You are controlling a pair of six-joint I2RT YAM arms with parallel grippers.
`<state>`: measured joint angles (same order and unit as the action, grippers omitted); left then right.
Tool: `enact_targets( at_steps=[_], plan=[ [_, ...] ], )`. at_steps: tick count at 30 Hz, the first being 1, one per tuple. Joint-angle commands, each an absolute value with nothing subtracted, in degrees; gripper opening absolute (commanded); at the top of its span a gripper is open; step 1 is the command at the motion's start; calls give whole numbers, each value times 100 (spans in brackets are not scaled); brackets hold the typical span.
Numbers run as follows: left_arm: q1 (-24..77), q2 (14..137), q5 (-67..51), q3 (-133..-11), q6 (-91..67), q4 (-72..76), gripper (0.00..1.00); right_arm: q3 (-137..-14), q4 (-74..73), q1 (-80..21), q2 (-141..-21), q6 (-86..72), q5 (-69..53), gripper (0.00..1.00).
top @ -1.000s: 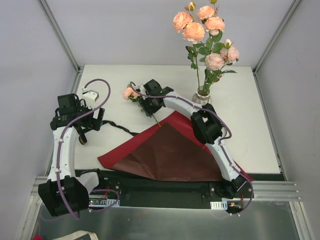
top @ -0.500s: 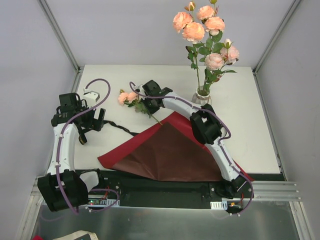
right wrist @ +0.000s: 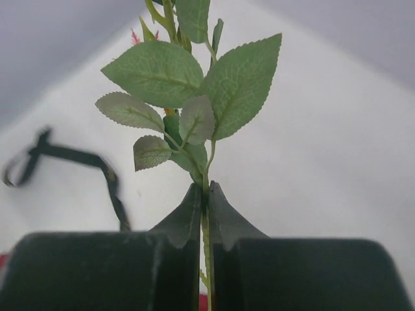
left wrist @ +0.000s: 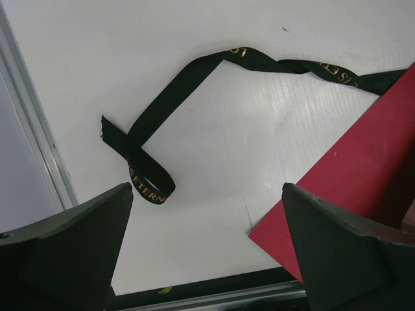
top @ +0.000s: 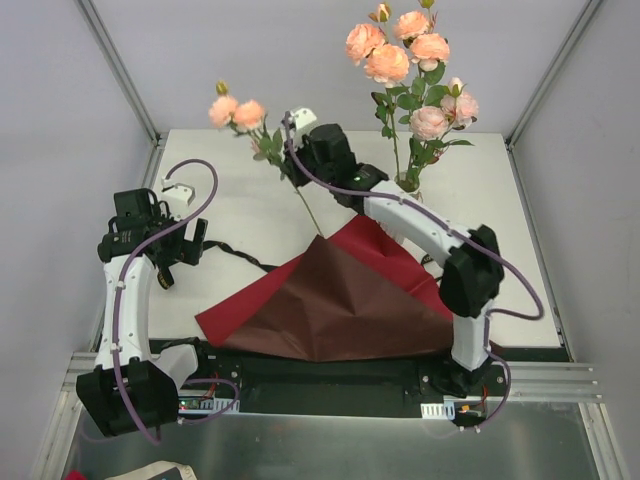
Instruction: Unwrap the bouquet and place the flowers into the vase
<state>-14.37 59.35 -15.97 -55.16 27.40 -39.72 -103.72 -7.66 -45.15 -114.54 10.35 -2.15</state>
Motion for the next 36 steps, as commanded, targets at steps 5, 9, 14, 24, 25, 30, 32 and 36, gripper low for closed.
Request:
enact_targets(
  at_steps=[5,9,14,24,25,30,32,36],
  plan=[
    [-1494,5766,-1705,-5748,2610,-4175,99,-8642,3344,-4649,-8889,1783,158,1],
    [-1494,5774,-1775,-5774,2610,-4175,99,-7718,5316,-4684,-8219,2660,219,1],
    [-1494,5818,-1775,-5827,2619,-4166,99,-7612,5361,-4667,-7437,3532,316,1],
    [-1494,6038,-1854,-5959,2637,-4175,99,-6690,5669,-4105,-6557,3956,1379,1],
    [-1503,6047,-1854,-5968,2637,-4166,99,-6601,5669,-3983,-6513,3877,1441,1],
    [-1494,6126,-1898,-5968,2646,-4166,99,-6091,5695,-3780,-6381,3700,1503,1],
    [-1494,6135,-1907,-5968,2646,-4166,99,-5986,5783,-3736,-6407,3665,1538,1],
    [-1485,6135,-1899,-5968,2663,-4157,99,-5828,5897,-3595,-6512,3542,1538,1]
  ],
)
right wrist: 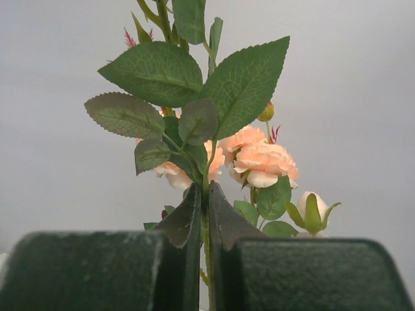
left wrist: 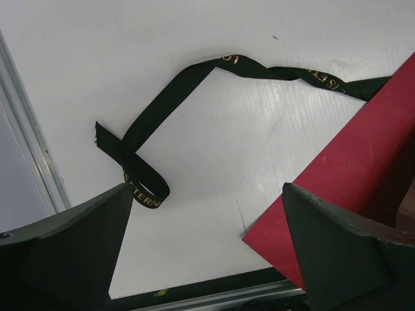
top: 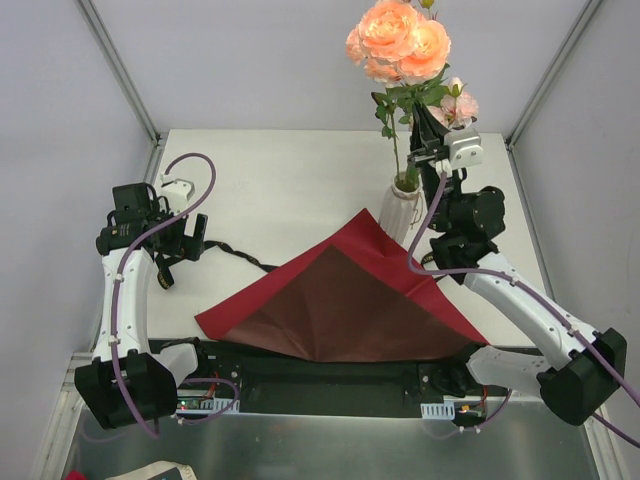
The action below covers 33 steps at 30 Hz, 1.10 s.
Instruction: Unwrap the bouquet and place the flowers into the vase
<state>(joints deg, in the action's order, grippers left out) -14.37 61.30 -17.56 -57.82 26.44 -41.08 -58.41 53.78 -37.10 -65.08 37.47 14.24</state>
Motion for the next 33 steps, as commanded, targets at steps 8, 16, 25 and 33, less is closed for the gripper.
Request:
enact_targets(
  at_steps=[8,16,25,33],
  plan=[
    [-1494,6126,-1925,-6012,2681,-4148,99,-5538,6082,-3454,-6829,3402,1538,1],
    [-1494,6003,-1863,-5924,2760,-4140,99,-5643,4405,-3621,-6356,2461,2486,61],
    [-1503,5898,-1898,-5880,2769,-4122,99,-5774,1901,-3771,-5433,1611,2970,91],
    [-1494,5862,-1925,-5871,2769,-4131,99,-5616,124,-3762,-4510,1081,3216,94]
  ],
)
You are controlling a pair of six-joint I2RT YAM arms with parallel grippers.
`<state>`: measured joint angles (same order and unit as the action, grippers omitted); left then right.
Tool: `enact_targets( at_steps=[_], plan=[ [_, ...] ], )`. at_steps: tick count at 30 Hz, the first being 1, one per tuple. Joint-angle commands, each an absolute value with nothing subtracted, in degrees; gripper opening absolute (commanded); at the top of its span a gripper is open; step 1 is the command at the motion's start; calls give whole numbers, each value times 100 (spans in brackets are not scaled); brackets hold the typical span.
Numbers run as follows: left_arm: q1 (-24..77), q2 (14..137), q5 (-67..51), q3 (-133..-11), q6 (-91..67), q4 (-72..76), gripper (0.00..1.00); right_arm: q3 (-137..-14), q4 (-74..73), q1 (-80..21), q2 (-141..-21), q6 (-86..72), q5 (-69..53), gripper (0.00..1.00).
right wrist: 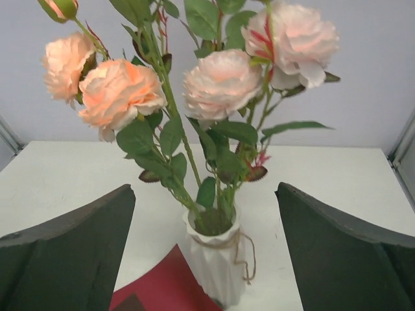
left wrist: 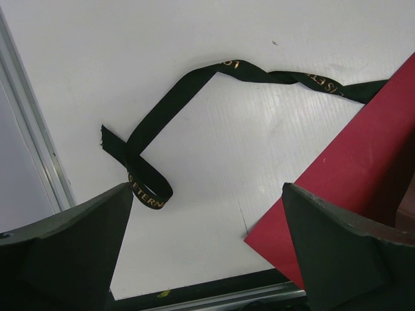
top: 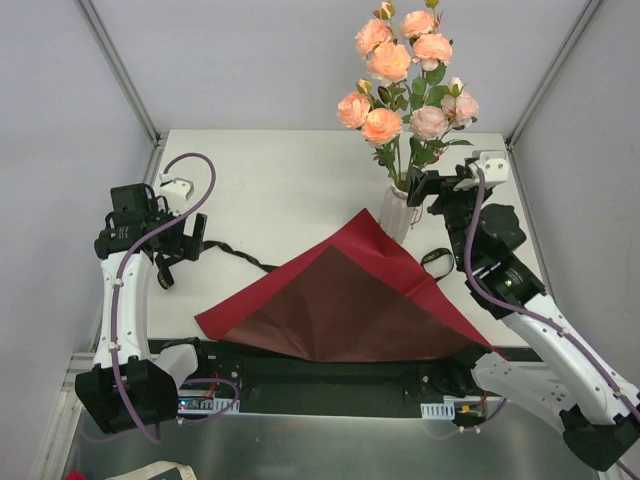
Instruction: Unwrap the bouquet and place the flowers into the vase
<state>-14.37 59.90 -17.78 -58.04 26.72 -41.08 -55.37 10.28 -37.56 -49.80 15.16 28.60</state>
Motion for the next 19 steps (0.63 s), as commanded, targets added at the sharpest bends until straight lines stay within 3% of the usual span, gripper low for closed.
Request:
enact_targets(
  at_steps=[1,4,10,19],
  plan=[
    [-1494,5871,-1960,-5880,2760,-4122,99,-5608,-190,-3762,-4370,1064,3304,95],
    [-1494,5889,-2126,-5924,2707,-4122,99,-5686,-980,-3762,-4306,836,3558,100],
    [-1494,5950,-2346,-6029,2575,-4122,99,-6371,-3160,-3762,-5105,-281,4078,96],
    [-1494,6055,-2399,-6056,2470,-4131,99,-6293,-3199,-3771,-5247,-256,3508,96]
  ],
)
